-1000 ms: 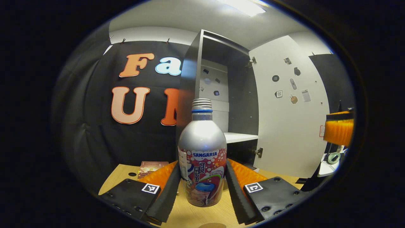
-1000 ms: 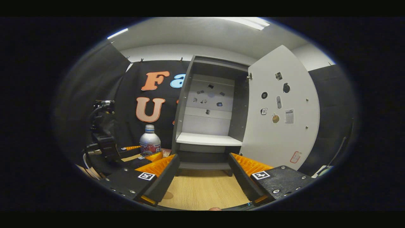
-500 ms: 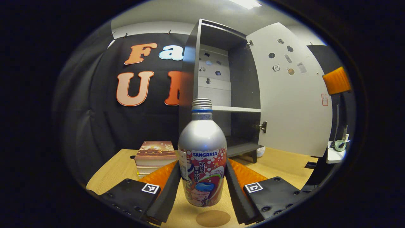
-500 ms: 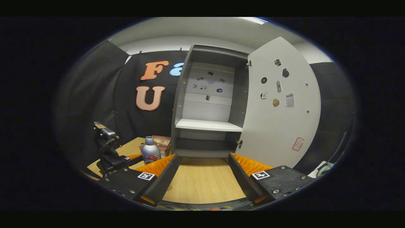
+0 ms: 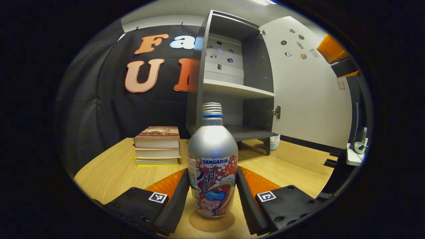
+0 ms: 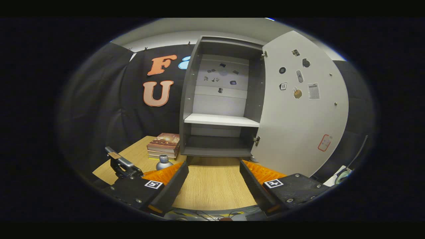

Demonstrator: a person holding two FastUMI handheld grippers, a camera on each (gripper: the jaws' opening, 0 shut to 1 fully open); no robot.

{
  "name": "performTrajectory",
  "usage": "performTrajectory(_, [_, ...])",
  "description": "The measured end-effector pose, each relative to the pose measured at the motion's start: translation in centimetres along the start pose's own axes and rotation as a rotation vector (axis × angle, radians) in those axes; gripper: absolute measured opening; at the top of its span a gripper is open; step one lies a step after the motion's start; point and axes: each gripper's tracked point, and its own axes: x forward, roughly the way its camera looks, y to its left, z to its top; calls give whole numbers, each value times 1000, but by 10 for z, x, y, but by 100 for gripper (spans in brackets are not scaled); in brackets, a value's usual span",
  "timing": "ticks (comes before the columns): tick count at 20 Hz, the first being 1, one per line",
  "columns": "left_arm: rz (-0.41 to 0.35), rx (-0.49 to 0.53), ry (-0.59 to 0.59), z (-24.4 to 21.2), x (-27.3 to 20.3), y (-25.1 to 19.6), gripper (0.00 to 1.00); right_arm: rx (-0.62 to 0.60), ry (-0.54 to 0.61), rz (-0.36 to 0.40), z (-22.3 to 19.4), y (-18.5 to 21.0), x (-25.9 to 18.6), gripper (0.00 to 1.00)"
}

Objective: Open the cabinet door with the right hand, grasp the bottle in the cabinet with the left hand and place it on the coaster, then close the cabinet door with the right hand.

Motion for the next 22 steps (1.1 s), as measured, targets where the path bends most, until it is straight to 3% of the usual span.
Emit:
performTrajectory(9, [-14, 74, 28, -22, -5, -8, 83, 31, 28, 17, -9, 0, 9, 95])
performTrajectory(22, [-23, 75, 82, -22, -22, -9, 88, 52, 36, 25, -12, 7, -2, 95])
